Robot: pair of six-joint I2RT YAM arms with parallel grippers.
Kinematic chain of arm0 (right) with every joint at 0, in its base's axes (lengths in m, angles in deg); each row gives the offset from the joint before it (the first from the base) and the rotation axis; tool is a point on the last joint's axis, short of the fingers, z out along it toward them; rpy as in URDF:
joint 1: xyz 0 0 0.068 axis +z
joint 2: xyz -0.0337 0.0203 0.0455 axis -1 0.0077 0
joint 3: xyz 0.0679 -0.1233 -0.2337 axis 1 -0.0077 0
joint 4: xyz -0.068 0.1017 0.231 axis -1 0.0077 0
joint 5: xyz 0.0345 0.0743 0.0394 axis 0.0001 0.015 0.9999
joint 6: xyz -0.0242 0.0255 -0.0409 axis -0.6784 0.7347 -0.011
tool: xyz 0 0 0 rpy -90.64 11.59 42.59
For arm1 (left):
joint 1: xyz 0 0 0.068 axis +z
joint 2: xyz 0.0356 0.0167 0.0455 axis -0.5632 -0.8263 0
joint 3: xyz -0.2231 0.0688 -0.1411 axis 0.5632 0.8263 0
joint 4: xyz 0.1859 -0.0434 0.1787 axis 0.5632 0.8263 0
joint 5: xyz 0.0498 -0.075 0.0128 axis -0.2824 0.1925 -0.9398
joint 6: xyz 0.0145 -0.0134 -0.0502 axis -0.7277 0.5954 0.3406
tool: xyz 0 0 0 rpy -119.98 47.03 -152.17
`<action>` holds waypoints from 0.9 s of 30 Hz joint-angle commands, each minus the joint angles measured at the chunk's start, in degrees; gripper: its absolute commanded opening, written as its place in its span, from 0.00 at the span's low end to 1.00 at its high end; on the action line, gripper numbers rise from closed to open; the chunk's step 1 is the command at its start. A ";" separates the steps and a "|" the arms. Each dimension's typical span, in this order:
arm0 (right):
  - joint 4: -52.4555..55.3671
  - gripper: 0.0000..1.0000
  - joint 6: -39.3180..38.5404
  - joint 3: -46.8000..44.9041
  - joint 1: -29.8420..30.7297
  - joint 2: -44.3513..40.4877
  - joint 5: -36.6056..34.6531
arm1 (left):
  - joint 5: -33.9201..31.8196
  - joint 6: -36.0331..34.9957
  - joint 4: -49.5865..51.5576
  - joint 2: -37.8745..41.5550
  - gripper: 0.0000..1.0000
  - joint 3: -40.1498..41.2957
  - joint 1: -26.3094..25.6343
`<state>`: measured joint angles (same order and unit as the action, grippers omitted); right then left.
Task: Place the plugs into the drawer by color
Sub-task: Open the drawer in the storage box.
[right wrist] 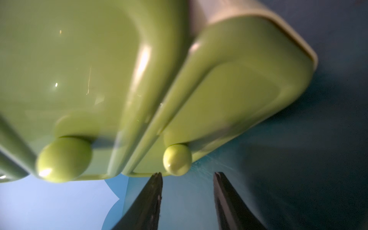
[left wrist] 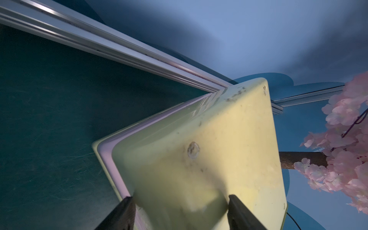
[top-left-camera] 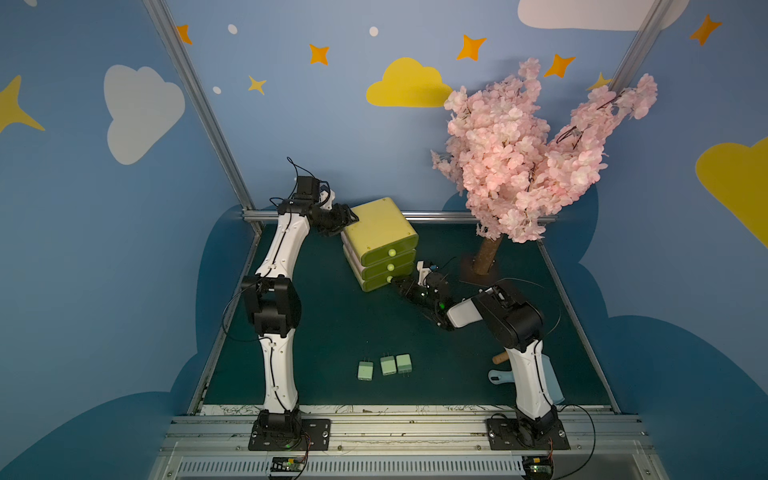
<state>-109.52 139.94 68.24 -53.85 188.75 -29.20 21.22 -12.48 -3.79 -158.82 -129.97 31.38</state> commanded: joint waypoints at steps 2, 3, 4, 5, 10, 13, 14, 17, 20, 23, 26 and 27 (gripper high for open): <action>-3.34 0.44 2.12 2.07 -0.46 2.25 1.41 | -2.66 -0.80 5.16 -1.38 0.74 1.99 -0.26; -3.49 0.44 2.31 2.21 -0.46 2.58 1.51 | -2.73 -0.80 5.20 -1.46 0.74 2.00 -0.21; -3.76 0.43 2.49 2.42 -0.46 2.92 1.66 | -2.73 -0.81 5.19 -1.47 0.74 1.99 -0.21; -3.87 0.43 2.60 2.66 -0.46 3.20 1.77 | -2.82 -0.80 5.21 -1.47 0.74 1.99 -0.20; -4.42 0.43 3.54 3.82 -0.46 4.54 2.47 | -2.82 -0.81 5.16 -1.65 0.74 1.90 -0.24; -4.66 0.42 3.83 4.79 -0.46 5.22 2.92 | -2.82 -0.71 5.20 -1.80 0.74 1.90 -0.29; -4.66 0.41 3.83 5.12 -0.50 5.42 3.01 | -2.90 -0.81 5.19 -1.82 0.74 1.90 -0.29; -4.66 0.39 3.83 5.78 -0.46 5.80 3.18 | -3.06 -0.81 5.21 -1.82 0.74 1.93 -0.24; -4.74 0.37 4.17 6.30 -0.55 6.18 3.52 | -3.04 -0.86 5.18 -1.82 0.74 1.94 -0.31; -5.30 0.35 4.58 6.64 -0.55 6.65 3.78 | -3.08 -0.85 5.16 -1.91 0.74 1.90 -0.30; -5.80 0.30 4.79 6.68 -0.55 6.85 3.97 | -3.08 -0.90 5.21 -1.91 0.74 1.99 -0.27; -5.93 0.27 4.79 6.58 -0.55 6.77 4.06 | -3.21 -0.96 5.20 -1.91 0.74 1.99 -0.26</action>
<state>-114.94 144.86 73.51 -54.23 194.02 -25.88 21.09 -12.39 -3.86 -158.84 -129.97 31.38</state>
